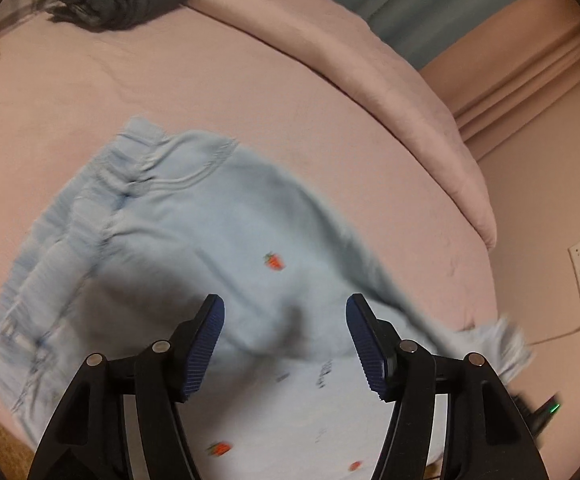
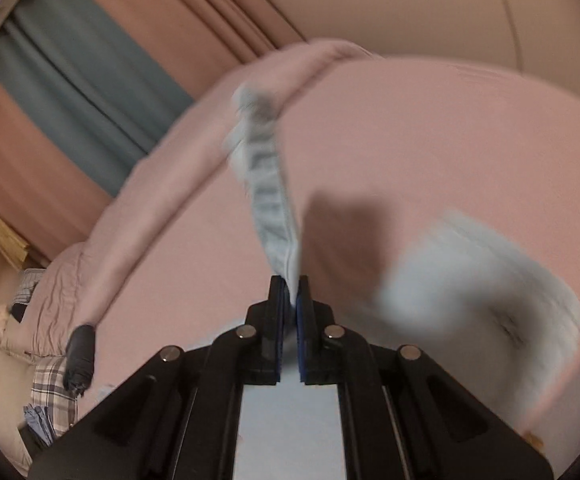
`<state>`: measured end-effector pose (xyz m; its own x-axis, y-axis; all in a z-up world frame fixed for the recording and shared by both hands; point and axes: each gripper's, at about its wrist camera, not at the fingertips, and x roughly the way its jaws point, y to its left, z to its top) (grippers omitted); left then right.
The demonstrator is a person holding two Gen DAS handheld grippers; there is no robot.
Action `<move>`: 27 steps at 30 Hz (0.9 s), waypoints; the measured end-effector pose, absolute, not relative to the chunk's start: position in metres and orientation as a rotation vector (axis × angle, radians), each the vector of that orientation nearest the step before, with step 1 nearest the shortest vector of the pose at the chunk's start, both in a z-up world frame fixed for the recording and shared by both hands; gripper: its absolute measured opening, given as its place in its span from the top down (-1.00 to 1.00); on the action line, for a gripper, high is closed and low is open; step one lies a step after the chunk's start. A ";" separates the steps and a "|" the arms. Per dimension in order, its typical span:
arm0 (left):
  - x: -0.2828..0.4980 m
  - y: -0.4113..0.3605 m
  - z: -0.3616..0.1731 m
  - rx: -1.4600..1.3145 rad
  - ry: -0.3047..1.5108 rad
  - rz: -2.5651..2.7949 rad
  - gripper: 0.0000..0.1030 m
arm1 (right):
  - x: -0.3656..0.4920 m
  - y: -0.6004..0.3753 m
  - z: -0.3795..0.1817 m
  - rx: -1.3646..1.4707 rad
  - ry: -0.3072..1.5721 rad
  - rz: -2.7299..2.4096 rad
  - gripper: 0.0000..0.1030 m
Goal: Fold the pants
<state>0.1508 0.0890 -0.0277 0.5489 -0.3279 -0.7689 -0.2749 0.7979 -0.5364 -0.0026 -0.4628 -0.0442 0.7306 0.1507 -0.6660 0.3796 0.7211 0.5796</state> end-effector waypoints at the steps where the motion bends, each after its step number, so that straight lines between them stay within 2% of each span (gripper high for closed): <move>1: 0.160 0.083 -0.027 -0.673 1.038 -0.041 -0.21 | -0.006 -0.461 -0.053 0.799 0.771 -0.140 0.89; 7: 0.218 0.057 -0.025 -0.650 1.099 -0.061 -0.21 | -0.011 -0.445 -0.070 0.797 0.806 -0.151 0.89; 13: 0.271 0.053 -0.063 -0.638 1.239 0.049 -0.21 | -0.010 -0.453 -0.072 0.804 0.802 -0.129 0.89; 14: 0.272 0.056 -0.065 -0.666 1.233 0.066 0.13 | -0.011 -0.457 -0.075 0.805 0.805 -0.123 0.89; 15: 0.272 0.060 -0.067 -0.687 1.217 0.094 0.79 | -0.008 -0.460 -0.077 0.802 0.810 -0.121 0.89; 16: 0.268 0.062 -0.067 -0.684 1.211 0.109 0.87 | -0.005 -0.459 -0.076 0.795 0.814 -0.117 0.89; 20: 0.228 0.073 -0.034 -0.728 1.063 0.000 0.91 | 0.005 -0.458 -0.060 0.738 0.790 -0.109 0.89; 24: 0.131 0.089 0.024 -0.735 0.867 -0.148 0.91 | -0.006 -0.464 -0.024 0.726 0.711 -0.068 0.89; 27: 0.061 0.096 0.024 -0.707 0.839 -0.181 0.91 | -0.028 -0.465 -0.010 0.672 0.729 -0.063 0.88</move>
